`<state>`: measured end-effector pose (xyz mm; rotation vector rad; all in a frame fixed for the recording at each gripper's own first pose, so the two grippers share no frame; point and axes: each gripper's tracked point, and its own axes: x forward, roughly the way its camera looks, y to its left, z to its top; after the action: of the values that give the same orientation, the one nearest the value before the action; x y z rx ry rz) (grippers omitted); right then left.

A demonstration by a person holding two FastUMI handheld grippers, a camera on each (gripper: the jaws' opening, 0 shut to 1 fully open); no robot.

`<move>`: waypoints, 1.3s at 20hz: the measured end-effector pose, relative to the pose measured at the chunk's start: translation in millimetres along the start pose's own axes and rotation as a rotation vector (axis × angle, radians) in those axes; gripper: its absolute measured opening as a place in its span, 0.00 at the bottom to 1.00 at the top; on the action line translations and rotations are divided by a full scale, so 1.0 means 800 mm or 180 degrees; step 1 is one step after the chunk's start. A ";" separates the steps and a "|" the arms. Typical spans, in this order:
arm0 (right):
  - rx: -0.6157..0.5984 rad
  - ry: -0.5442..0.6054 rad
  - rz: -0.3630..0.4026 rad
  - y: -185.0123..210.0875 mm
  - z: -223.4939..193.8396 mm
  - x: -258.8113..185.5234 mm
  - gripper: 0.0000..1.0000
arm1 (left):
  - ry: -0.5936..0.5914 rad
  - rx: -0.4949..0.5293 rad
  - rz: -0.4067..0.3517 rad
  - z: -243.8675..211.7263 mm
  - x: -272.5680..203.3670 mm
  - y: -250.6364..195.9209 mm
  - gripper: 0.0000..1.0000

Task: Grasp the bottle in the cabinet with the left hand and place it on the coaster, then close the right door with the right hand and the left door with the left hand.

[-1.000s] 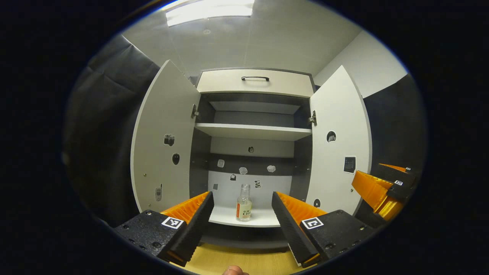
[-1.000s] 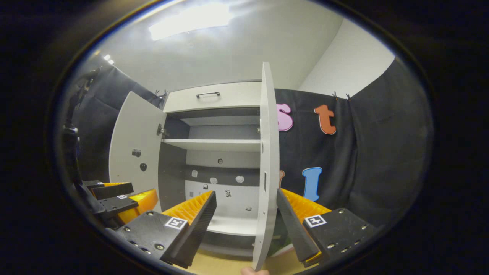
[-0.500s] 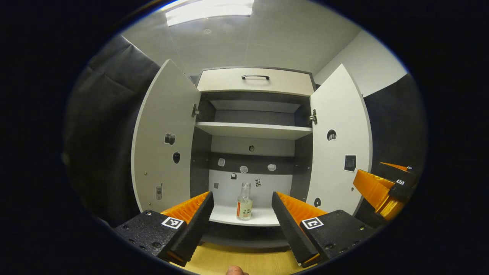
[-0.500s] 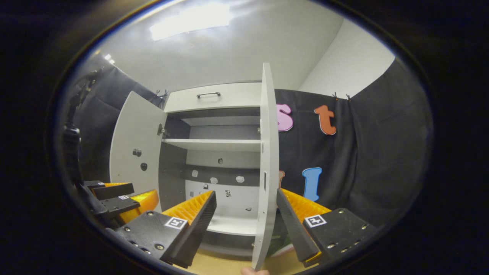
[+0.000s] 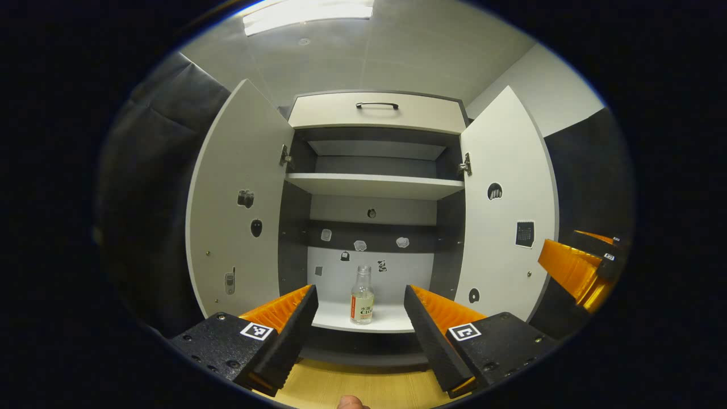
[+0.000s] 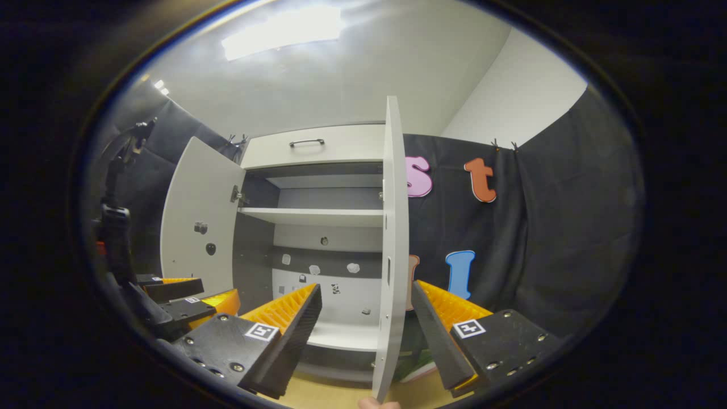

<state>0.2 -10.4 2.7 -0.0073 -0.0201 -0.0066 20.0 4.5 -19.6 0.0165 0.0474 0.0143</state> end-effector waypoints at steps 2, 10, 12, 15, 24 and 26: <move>0.0002 0.0015 -0.0054 -0.006 0.000 -0.005 0.96 | 0.0054 -0.0019 -0.0079 -0.008 0.018 -0.006 0.96; -0.0053 -0.0043 -0.0393 -0.046 0.013 -0.017 0.96 | 0.0281 0.0039 -0.0127 -0.052 0.124 -0.005 0.96; -0.0019 -0.0082 -0.0484 -0.057 0.020 -0.022 0.95 | 0.0388 0.0067 -0.0093 -0.071 0.154 0.002 0.96; 0.0015 -0.0125 -0.0616 -0.071 0.026 -0.030 0.95 | 0.0517 0.0054 -0.0076 -0.096 0.199 0.010 0.96; -0.0139 -0.0139 -0.0889 -0.093 0.029 -0.052 0.95 | 0.0781 0.0168 -0.0023 -0.147 0.314 0.015 0.97; -0.0147 -0.0128 -0.0929 -0.094 0.028 -0.053 0.95 | 0.0806 0.0163 -0.0008 -0.153 0.333 0.016 0.96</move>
<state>-43.0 -85.3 24.7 -0.0505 -0.0612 -0.2989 280.3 23.0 -154.5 0.0659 0.3009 0.0128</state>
